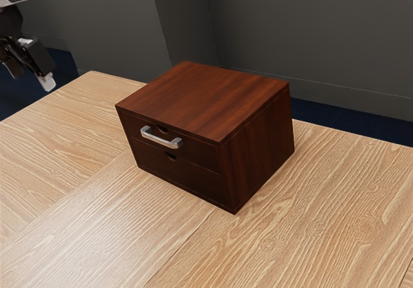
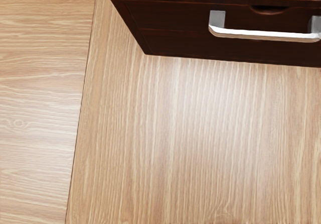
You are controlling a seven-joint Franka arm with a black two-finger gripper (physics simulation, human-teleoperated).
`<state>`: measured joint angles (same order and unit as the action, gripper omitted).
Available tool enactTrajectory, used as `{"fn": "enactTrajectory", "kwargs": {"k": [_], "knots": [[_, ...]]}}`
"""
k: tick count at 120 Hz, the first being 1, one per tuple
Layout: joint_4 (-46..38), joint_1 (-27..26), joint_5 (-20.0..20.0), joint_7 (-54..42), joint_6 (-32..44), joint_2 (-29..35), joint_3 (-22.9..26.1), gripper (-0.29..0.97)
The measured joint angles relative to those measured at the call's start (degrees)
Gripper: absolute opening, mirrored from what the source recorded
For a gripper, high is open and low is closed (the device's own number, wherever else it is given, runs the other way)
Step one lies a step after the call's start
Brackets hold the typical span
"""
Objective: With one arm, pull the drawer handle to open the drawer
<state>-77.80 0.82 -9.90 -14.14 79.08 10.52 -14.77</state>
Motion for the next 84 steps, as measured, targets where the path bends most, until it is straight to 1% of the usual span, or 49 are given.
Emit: {"fn": "enactTrajectory", "kwargs": {"k": [32,42,56,70,84], "knots": [[0.1,-1.8,-0.2,-4.1,-1.7,0.2,-0.1,0.68],[0.2,-2.9,-0.1,-9.0,-2.1,0.3,0.2,0.68],[0.2,-6.3,0.6,-17.3,-2.4,0.2,0.3,0.68],[-0.2,-6.8,1.0,-24.7,-2.6,-0.1,0.2,0.68],[-2.9,-8.6,0.0,-30.8,-2.4,0.4,1.4,0.68]]}}
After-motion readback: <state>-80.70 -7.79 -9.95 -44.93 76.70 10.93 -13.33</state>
